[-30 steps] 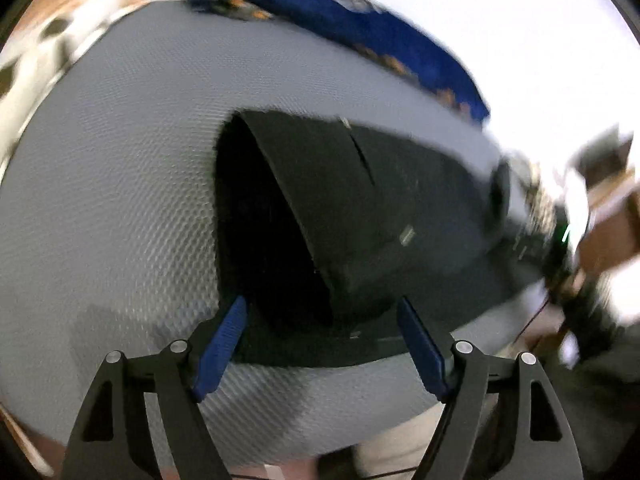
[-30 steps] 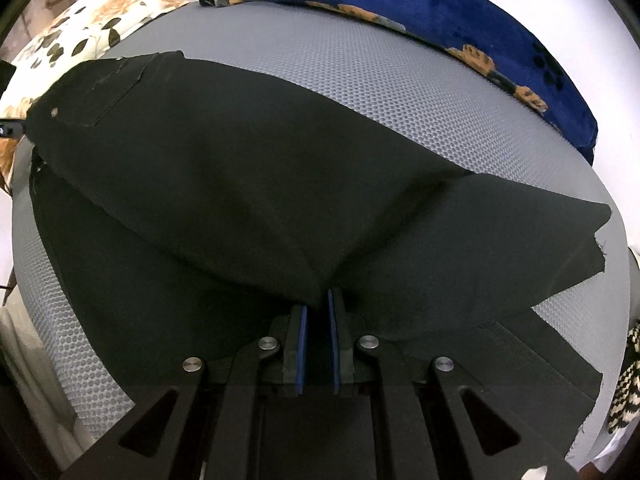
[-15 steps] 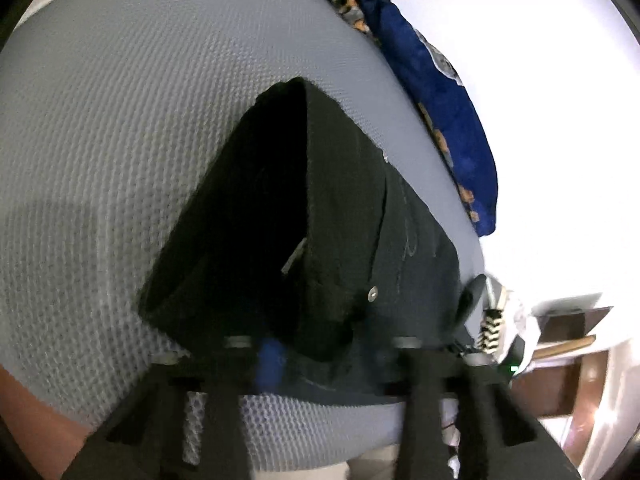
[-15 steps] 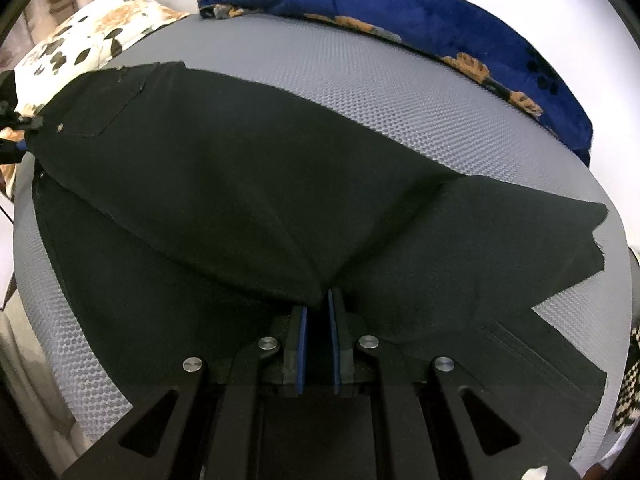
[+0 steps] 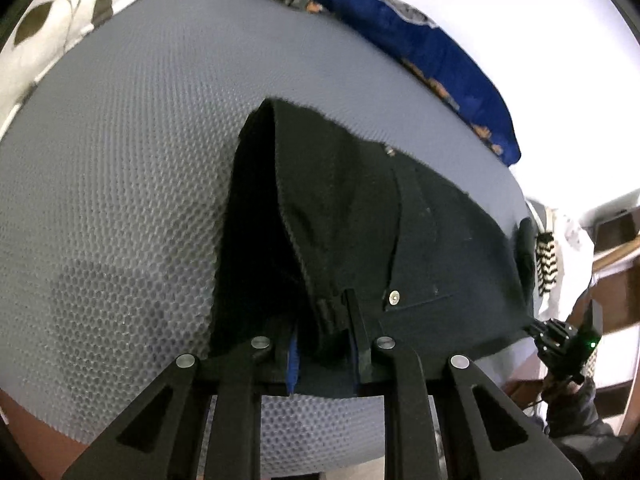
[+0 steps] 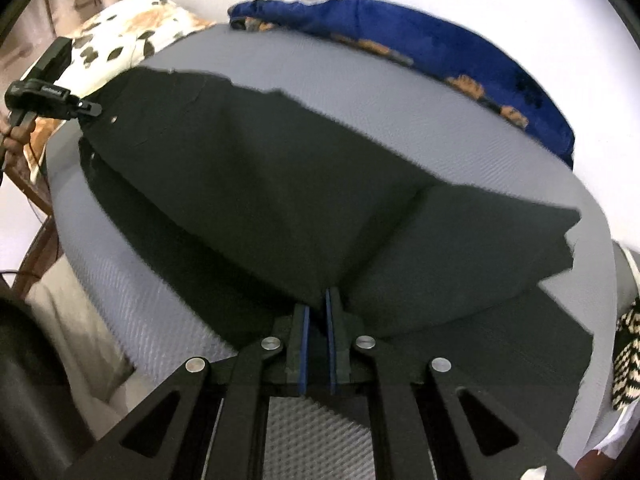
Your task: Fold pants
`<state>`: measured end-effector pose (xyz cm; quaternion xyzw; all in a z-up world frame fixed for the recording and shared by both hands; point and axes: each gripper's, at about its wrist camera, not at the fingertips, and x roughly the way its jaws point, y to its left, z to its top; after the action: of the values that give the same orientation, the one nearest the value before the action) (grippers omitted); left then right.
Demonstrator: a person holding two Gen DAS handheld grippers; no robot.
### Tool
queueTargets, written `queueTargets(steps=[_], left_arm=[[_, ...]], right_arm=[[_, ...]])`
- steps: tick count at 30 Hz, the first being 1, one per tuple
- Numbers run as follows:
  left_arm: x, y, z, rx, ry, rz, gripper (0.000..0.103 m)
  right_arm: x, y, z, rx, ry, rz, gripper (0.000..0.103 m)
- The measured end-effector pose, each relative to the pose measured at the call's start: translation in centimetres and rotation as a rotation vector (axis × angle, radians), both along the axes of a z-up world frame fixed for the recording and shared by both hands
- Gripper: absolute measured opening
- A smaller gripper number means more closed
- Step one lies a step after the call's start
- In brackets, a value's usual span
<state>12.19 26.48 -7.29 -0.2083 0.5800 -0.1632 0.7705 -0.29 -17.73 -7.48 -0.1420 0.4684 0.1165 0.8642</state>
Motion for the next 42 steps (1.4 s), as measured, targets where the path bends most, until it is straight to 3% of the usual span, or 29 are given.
queueTargets(steps=[8, 13, 19, 22, 24, 29, 32, 37, 40, 42], left_arm=[[-2.4, 0.8, -0.3, 0.036, -0.029, -0.076, 0.019], [-1.9, -0.1, -2.0, 0.043, -0.006, -0.066, 0.021], [-2.4, -1.0, -1.5, 0.104, -0.037, -0.064, 0.027], [-2.8, -0.8, -0.9, 0.116, -0.054, -0.038, 0.035], [-3.3, -0.8, -0.1, 0.165, -0.086, -0.036, 0.045], [-4.9, -1.5, 3.1, 0.346, -0.221, -0.033, 0.045], [-6.3, -5.0, 5.4, 0.412, -0.348, -0.133, 0.045], [-7.6, -15.3, 6.6, 0.291, -0.453, -0.426, 0.045], [-7.6, -21.6, 5.7, 0.198, -0.443, -0.57, 0.045], [-7.7, -25.3, 4.7, 0.176, -0.434, -0.654, 0.045]], right_arm=[[-1.4, -0.2, -0.7, 0.034, 0.053, -0.006, 0.005], [-1.0, -0.1, -3.1, 0.028, 0.106, -0.014, 0.006], [-0.6, -0.5, -3.3, 0.058, 0.119, -0.026, 0.006], [-0.6, -0.5, -3.3, 0.059, 0.118, -0.028, 0.006], [-0.5, -0.7, -3.2, 0.079, 0.119, -0.035, 0.006], [-0.4, -1.3, -3.1, 0.14, 0.141, -0.048, 0.01], [-0.4, -1.8, -2.7, 0.18, 0.139, -0.066, 0.011], [-0.2, -2.2, -2.2, 0.216, 0.141, -0.066, 0.012], [0.2, -2.7, -2.0, 0.262, 0.16, -0.093, 0.012], [0.3, -2.8, -1.6, 0.28, 0.155, -0.099, 0.011]])
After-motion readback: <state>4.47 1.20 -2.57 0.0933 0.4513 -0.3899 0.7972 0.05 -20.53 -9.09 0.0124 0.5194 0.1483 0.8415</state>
